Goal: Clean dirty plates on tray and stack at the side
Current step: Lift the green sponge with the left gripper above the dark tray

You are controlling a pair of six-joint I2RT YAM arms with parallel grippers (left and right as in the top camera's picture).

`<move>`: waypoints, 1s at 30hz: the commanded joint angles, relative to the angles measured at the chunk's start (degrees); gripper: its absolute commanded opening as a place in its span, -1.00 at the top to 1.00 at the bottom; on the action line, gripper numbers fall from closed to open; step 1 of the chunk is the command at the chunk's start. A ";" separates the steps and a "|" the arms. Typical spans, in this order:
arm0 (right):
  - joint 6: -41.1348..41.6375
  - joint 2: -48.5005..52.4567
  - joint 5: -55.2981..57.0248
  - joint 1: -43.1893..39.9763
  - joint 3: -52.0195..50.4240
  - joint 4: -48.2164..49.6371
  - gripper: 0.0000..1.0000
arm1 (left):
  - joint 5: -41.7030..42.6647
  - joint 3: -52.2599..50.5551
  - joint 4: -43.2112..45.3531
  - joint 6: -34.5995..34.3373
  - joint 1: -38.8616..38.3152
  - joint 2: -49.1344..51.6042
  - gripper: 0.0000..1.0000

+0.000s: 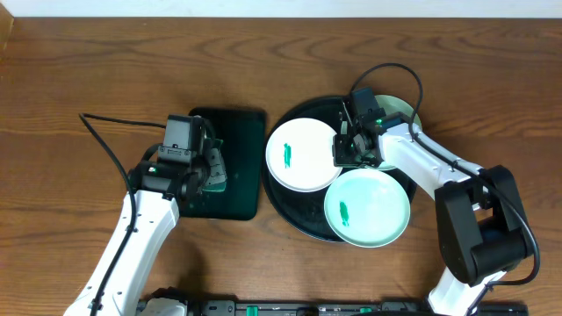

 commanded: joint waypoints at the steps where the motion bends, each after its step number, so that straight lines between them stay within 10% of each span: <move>1: -0.15 0.50 -0.07 0.55 -0.22 0.11 0.97 | -0.48 0.26 -0.04 1.31 -0.11 0.26 0.86; 30: -0.15 0.50 -0.07 0.55 -0.22 0.20 0.98 | 0.11 0.26 0.02 3.48 -0.11 0.26 0.86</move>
